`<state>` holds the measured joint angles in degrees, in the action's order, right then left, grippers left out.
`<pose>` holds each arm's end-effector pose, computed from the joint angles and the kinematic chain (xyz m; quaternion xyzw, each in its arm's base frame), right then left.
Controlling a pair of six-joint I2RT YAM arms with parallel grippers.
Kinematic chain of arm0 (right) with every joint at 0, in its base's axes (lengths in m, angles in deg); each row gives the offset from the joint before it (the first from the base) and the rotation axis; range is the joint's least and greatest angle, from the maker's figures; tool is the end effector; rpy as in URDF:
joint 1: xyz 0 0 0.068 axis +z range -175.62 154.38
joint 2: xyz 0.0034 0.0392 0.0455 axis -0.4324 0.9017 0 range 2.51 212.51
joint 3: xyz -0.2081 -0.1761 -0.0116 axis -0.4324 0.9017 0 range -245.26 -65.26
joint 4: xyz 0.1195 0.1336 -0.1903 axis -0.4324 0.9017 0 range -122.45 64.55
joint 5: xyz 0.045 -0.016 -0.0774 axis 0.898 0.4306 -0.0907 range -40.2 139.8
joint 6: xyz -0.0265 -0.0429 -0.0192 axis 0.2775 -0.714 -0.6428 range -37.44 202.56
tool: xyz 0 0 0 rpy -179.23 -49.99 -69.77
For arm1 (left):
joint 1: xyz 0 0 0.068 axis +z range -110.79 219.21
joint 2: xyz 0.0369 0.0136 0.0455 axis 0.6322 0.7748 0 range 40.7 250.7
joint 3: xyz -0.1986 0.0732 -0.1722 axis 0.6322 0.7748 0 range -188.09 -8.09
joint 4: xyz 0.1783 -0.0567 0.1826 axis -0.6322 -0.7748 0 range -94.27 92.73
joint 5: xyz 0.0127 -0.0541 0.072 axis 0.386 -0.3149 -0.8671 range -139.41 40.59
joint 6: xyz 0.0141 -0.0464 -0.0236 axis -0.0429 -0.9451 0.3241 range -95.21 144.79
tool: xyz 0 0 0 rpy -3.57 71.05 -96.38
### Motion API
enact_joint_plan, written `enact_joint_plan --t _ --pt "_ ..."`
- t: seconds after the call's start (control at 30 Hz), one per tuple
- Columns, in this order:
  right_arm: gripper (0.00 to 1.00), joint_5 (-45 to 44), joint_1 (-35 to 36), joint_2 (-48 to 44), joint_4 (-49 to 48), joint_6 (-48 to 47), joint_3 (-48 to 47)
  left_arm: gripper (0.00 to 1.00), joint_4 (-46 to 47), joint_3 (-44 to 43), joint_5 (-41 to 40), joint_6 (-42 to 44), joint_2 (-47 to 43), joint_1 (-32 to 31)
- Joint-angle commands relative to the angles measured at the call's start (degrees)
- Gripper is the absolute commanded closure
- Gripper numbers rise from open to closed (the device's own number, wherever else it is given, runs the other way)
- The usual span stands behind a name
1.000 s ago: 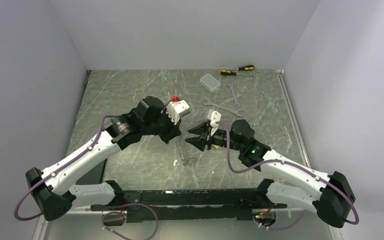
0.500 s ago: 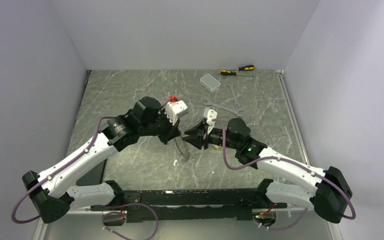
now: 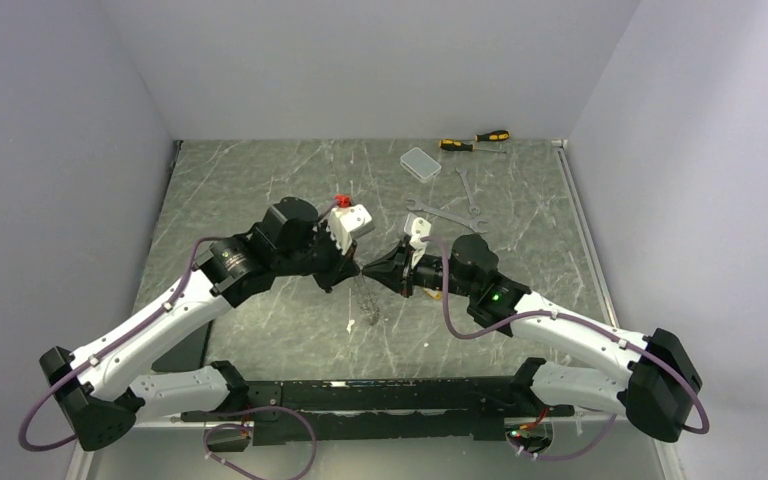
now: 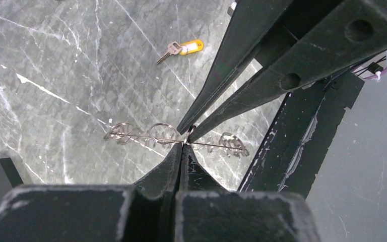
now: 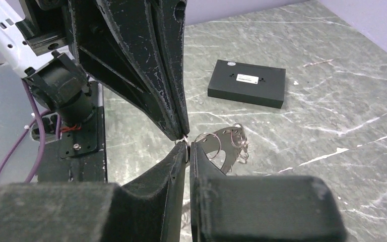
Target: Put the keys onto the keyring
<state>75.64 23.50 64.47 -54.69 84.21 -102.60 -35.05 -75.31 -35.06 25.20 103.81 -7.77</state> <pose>0.1516 0.1988 0.2946 -0.4248 0.5816 0.4351 0.5404 0.1510 -0.1749 0.3662 0.4055 0.7773 -0.2863 0.3866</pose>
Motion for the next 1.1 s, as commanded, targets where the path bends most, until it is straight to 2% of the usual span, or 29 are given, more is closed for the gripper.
enact_joint_plan --t 0.0,0.1,0.23,0.37,0.4,0.43,0.53,0.6,0.7,0.77,1.07 --pt "0.90 1.16 0.71 0.10 -1.38 -0.44 -2.25 1.00 2.97 -0.37 1.12 -0.05 -2.20 -0.24" --pt "0.92 0.59 0.80 0.73 -0.50 0.03 -2.84 1.00 2.98 -0.45 0.98 -0.05 -2.34 -0.28" --pt "1.00 0.90 0.80 1.65 0.05 0.24 -3.39 1.00 3.05 -0.28 0.62 -0.05 -2.92 -0.30" --pt "1.00 1.80 0.92 1.58 0.07 0.23 -3.49 1.00 2.93 -0.29 0.05 -0.05 -3.24 -0.24" --pt "1.00 1.52 1.03 1.28 -0.18 0.09 -3.29 0.96 2.72 -0.42 -0.32 -0.01 -3.26 -0.23" --pt "1.00 1.23 1.18 0.89 -0.51 -0.27 -3.02 0.89 2.45 -0.59 -0.94 -0.05 -3.38 -0.25" --pt "1.00 0.99 1.77 -1.00 -1.28 -2.39 -1.73 0.47 1.86 -0.59 -2.98 -2.30 -5.07 -0.30" --pt "1.00 1.26 2.11 -2.36 -1.61 -3.89 -0.90 0.24 2.70 0.31 -4.07 -2.69 -7.33 -0.23" --pt "1.00 2.33 2.16 -4.54 -2.71 -4.67 0.16 0.11 4.73 1.98 -4.52 -3.50 -10.84 -0.28" --pt "1.00 3.03 2.12 -5.85 -4.38 -4.64 1.07 0.09 6.04 2.86 -3.00 -3.36 -12.81 -0.29" --pt "1.00 6.57 2.06 -9.35 -10.60 -6.18 2.48 0.12 12.90 5.04 4.71 -2.09 -20.02 -0.27"
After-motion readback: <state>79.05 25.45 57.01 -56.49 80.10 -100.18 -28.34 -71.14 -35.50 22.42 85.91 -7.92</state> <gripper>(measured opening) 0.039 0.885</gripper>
